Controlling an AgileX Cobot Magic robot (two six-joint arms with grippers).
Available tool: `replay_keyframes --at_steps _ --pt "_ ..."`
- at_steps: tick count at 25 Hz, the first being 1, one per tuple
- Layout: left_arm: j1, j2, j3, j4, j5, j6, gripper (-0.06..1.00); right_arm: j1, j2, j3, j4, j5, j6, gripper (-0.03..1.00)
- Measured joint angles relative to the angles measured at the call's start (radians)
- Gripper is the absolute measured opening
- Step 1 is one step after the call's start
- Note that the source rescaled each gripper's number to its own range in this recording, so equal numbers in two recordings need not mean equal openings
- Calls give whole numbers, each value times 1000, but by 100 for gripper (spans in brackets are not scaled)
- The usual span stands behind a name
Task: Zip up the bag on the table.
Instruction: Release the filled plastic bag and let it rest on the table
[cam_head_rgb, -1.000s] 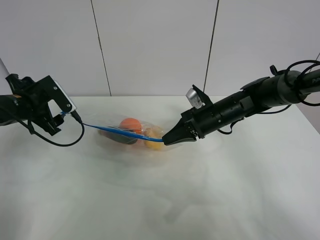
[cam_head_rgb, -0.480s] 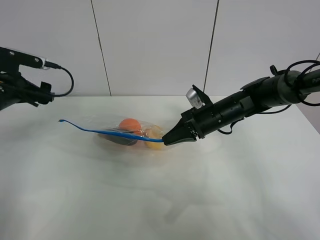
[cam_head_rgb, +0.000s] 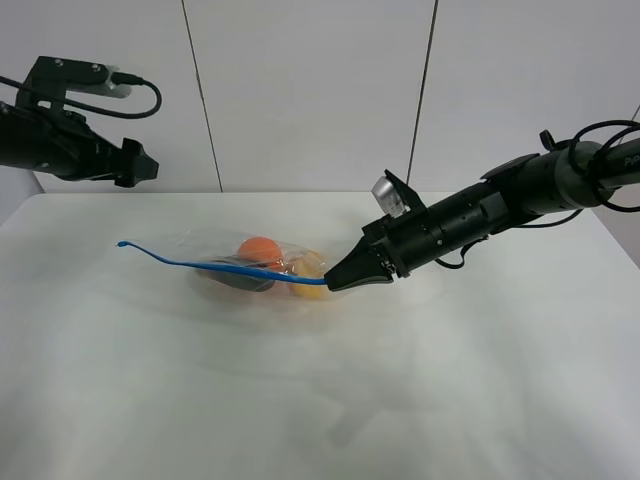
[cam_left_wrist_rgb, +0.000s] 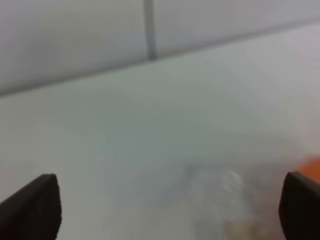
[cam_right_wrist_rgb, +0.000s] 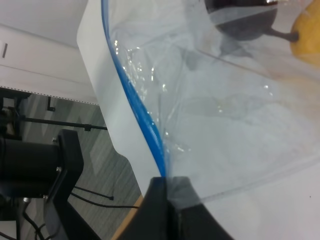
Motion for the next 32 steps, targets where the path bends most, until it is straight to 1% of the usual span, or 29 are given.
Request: replay_keyframes --at_steps 2,4,5,6,8,10,11,12,13,14,17,22,23,29,32 --pt "12 0 -32 2 117 -6 100 0 0 0 0 0 0 0" --pt "25 0 -63 16 232 -42 100 0 0 0 0 0 0 0" --pt "31 3 -78 32 278 -82 100 0 0 0 0 0 0 0" --pt "37 6 -99 65 329 -140 100 0 0 0 0 0 0 0" --pt "45 26 -142 160 415 -287 100 0 0 0 0 0 0 0" --pt "49 52 -185 308 491 -473 100 0 0 0 -1 0 0 0" --pt "49 66 -202 383 532 -542 100 0 0 0 -1 1 0 0" --pt "49 75 -213 439 568 -611 100 0 0 0 -1 2 0 0" --pt "49 79 -222 495 588 -663 100 0 0 0 -1 2 0 0" --pt "50 81 -231 532 608 -697 100 0 0 0 -1 2 0 0" --pt "50 81 -265 565 674 -732 100 0 0 0 -1 4 0 0" --pt "50 79 -286 568 842 -739 100 0 0 0 -1 4 0 0" --pt "50 74 -286 568 857 -739 100 0 0 0 -1 4 0 0" --pt "50 -36 -286 568 870 -739 100 0 0 0 -1 4 0 0" --pt "50 -123 -279 536 871 -739 100 0 0 0 0 4 0 0"
